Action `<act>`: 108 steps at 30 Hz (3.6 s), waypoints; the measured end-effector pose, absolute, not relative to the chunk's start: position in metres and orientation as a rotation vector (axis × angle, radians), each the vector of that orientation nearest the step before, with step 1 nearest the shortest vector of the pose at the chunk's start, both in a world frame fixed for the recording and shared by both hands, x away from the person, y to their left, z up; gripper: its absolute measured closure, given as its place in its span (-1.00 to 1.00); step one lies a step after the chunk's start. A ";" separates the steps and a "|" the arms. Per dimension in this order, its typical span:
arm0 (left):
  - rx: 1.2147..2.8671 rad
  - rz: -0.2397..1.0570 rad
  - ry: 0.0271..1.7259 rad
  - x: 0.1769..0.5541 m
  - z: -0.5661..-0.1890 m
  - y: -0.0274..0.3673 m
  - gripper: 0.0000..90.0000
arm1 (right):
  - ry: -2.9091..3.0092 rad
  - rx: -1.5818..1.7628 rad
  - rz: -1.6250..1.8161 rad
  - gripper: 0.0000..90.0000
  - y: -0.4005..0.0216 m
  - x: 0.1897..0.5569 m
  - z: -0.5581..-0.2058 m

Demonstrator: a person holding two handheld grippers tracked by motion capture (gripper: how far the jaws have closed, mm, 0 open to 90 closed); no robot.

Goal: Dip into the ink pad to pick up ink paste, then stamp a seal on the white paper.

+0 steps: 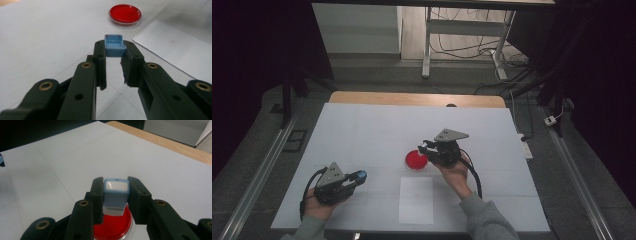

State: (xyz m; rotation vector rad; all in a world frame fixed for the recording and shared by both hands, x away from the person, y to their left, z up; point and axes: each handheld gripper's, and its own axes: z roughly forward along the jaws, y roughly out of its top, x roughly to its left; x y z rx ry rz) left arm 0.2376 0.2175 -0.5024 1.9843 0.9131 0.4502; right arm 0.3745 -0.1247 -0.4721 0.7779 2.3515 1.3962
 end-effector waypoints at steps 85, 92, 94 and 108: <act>1.990 0.440 0.926 0.240 -0.505 0.220 0.65 | 2.387 0.687 1.462 0.49 -0.154 0.330 -0.459; 1.990 0.441 0.925 0.240 -0.505 0.220 0.65 | 2.398 0.679 1.472 0.49 -0.156 0.326 -0.460; 1.990 0.441 0.924 0.240 -0.505 0.221 0.65 | 2.402 0.673 1.474 0.49 -0.157 0.324 -0.460; 1.993 0.441 0.924 0.240 -0.505 0.220 0.65 | 2.443 0.616 1.495 0.49 -0.153 0.310 -0.459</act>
